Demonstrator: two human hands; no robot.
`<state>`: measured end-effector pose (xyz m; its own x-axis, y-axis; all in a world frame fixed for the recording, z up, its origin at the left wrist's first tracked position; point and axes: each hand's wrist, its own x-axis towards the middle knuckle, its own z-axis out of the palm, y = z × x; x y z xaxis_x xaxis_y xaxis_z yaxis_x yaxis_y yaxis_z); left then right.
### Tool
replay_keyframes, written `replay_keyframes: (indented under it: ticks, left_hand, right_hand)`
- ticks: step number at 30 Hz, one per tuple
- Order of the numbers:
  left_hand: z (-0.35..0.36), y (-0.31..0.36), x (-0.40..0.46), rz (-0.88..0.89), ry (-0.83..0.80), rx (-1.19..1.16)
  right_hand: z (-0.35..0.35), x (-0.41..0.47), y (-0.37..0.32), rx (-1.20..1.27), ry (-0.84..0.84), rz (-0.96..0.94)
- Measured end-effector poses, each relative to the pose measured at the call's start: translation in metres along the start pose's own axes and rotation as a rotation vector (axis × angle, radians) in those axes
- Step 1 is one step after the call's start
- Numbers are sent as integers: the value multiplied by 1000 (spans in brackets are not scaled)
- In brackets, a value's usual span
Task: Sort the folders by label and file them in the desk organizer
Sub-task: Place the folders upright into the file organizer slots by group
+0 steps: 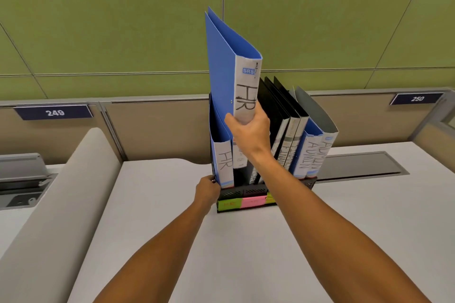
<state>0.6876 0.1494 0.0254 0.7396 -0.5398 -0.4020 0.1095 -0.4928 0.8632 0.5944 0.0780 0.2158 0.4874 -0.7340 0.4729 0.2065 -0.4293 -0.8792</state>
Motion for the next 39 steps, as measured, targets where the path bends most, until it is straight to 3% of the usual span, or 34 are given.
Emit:
replay_keyframes:
  ticks: [8,16,23,31,39]
  left_hand:
    - [2,0,-3,-49,-24,-125]
    - [1,3,-5,-64,-32,-175]
    - [1,2,-3,-48,-25,-154]
    - [2,1,-4,-10,-22,-98]
    - [1,0,-4,-12,-10,-80]
  right_hand:
    - [-2,-25,58,71,-23,130]
    - [-9,-37,74,106,-41,172]
    - [-4,-19,73,122,151,120]
    - [12,-33,90,45,79,84]
    - [14,-27,86,130,251,115]
